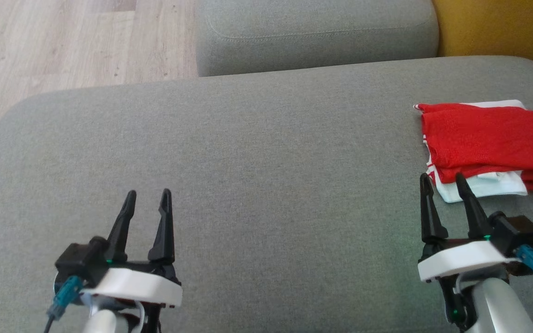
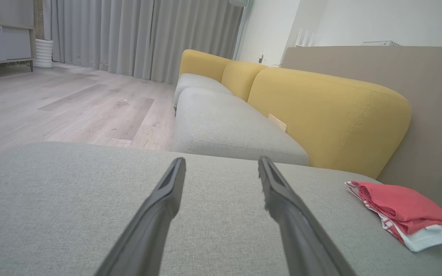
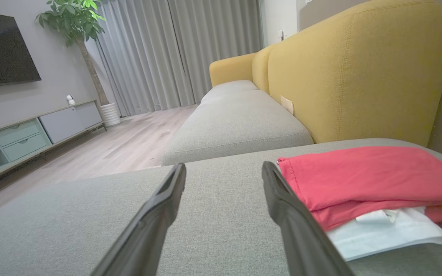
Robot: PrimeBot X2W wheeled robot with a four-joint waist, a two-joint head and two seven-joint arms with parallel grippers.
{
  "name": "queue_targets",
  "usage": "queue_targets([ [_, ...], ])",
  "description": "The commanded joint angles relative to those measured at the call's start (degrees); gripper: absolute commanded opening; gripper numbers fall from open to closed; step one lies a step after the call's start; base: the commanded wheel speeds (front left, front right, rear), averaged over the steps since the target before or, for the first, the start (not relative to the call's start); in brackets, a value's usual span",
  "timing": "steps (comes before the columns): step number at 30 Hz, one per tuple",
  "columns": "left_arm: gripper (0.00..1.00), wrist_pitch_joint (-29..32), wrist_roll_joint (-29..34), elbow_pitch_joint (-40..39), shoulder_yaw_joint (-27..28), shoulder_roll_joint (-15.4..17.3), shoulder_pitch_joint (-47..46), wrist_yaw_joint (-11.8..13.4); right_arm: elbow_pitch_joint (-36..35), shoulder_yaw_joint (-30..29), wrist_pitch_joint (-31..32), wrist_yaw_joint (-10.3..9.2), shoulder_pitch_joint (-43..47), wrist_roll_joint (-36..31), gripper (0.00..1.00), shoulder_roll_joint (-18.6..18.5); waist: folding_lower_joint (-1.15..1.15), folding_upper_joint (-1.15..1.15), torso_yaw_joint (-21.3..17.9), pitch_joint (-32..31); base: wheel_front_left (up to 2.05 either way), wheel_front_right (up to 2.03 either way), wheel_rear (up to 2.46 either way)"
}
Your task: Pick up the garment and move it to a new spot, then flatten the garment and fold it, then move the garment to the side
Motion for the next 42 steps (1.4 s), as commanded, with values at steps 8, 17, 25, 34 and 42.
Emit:
queue_targets([
  [8,1.00,-0.3,0.2,-1.4,2.6,0.1,-1.2,-0.5,-1.7,1.6,-1.0,-0.05,-1.3,0.2,1.00,0.0,0.00,0.00,-0.2,0.1,0.00,0.00,0.00],
  [17,1.00,-0.3,-0.2,-1.9,3.1,0.1,-1.1,-0.8,-1.3,1.8,-1.1,-0.05,-1.4,0.8,1.00,0.0,0.00,0.00,-0.3,0.0,0.00,0.00,0.00],
  [25,0.00,0.0,-1.1,0.1,1.7,0.0,0.9,-0.5,1.2,0.4,-0.5,0.00,0.1,1.0,0.00,0.0,0.00,0.00,-0.4,-0.1,0.00,0.00,0.00],
  [34,0.00,1.0,-5.6,2.5,2.2,0.2,1.2,-0.8,2.7,-0.1,0.8,0.00,1.0,5.5,0.00,0.1,0.00,0.00,-0.4,-0.1,0.00,0.00,0.00],
  [42,0.00,2.2,-10.6,3.0,2.9,0.4,0.6,-1.1,2.2,-0.6,2.0,-0.01,1.0,10.6,0.00,0.1,0.00,0.00,-0.3,0.0,0.00,0.00,0.00],
])
